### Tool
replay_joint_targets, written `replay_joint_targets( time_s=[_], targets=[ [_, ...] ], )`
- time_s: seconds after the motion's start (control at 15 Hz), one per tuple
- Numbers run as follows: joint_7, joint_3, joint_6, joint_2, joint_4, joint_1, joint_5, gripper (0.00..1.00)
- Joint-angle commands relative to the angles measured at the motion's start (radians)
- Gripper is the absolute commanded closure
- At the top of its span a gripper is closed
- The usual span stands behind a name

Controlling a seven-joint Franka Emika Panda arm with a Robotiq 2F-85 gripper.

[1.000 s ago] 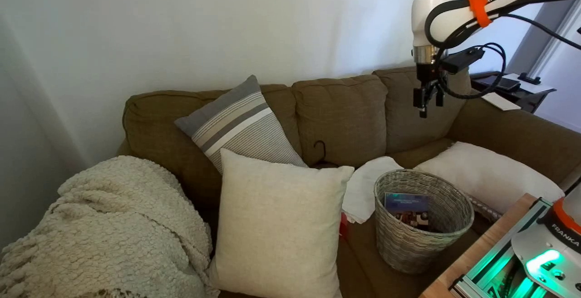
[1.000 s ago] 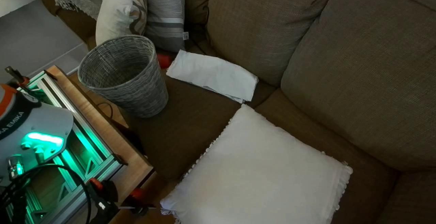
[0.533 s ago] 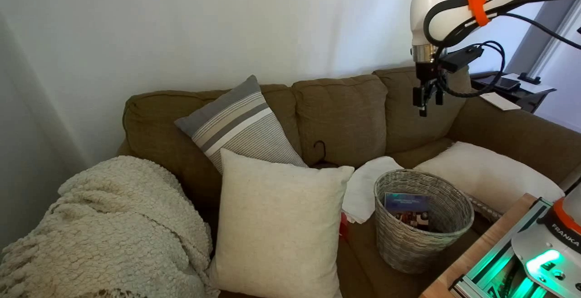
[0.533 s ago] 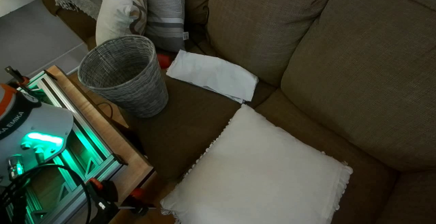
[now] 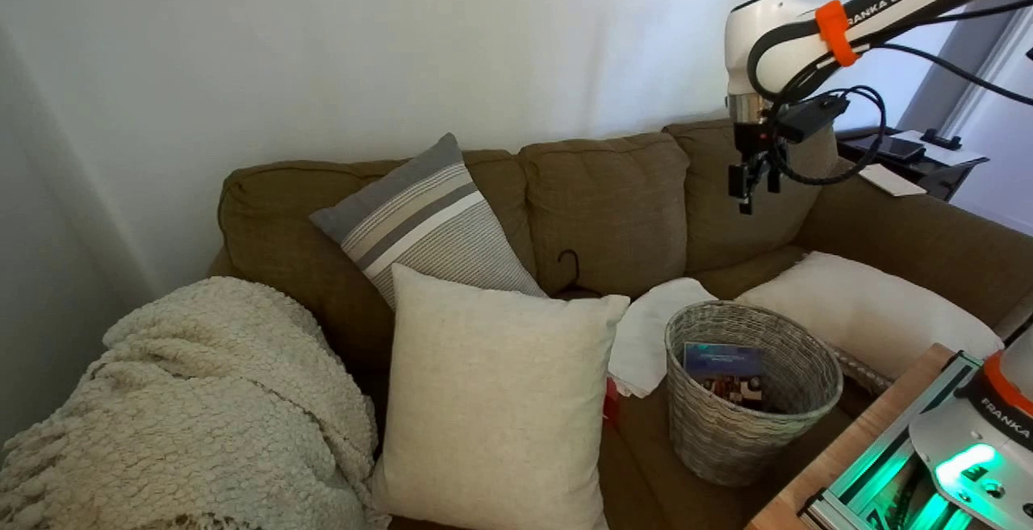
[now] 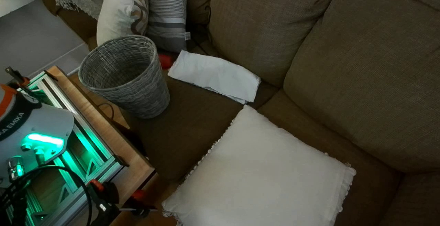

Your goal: Put the white folded cloth in the basket

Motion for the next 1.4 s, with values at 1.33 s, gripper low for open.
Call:
replay_joint_targets(
  time_s=[1.33],
  targets=[
    [-0.155, -0.166, 0.269, 0.946, 0.427, -0.069, 0.039, 0.0]
  ],
)
